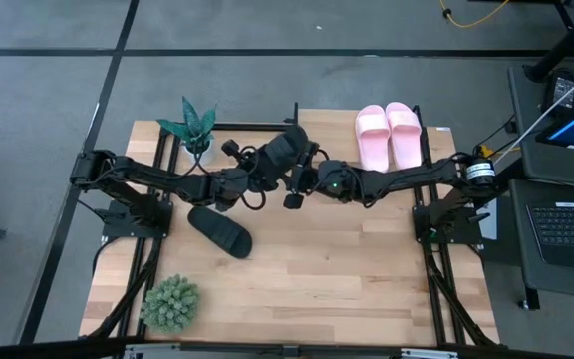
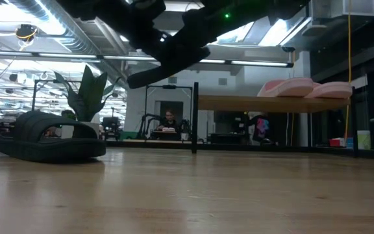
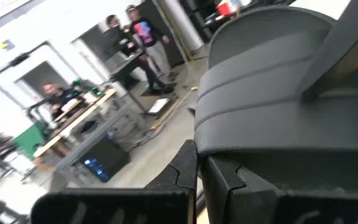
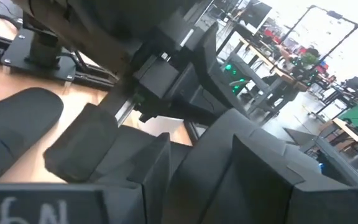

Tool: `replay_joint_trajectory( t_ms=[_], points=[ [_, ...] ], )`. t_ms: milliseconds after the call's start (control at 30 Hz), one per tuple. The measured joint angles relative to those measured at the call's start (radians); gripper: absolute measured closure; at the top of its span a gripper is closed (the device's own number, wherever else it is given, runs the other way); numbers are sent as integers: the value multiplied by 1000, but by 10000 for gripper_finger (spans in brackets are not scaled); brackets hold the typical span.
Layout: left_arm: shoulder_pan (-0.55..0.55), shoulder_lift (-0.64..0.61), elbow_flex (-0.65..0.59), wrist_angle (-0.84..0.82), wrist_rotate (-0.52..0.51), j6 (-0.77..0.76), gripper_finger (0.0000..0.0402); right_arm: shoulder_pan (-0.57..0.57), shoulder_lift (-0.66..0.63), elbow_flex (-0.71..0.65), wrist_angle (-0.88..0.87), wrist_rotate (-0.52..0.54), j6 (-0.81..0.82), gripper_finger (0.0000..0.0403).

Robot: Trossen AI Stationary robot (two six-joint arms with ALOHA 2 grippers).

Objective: Pick and place slides into the shelf
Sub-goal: Put the top black slide on the shelf

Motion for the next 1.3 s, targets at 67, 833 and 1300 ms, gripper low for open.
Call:
replay_joint_trajectory(
  t_ms=[67,833,1300],
  points=[
    [0,0,0,10,12,0,400,-4,0,0,-1,-1,0,228],
    [-10,-16,-1,32,24,6,400,48,0,0,-14,-3,22,228],
    [-34,-17,-1,51,9,26,400,49,0,-1,-18,129,-57,228]
  ],
)
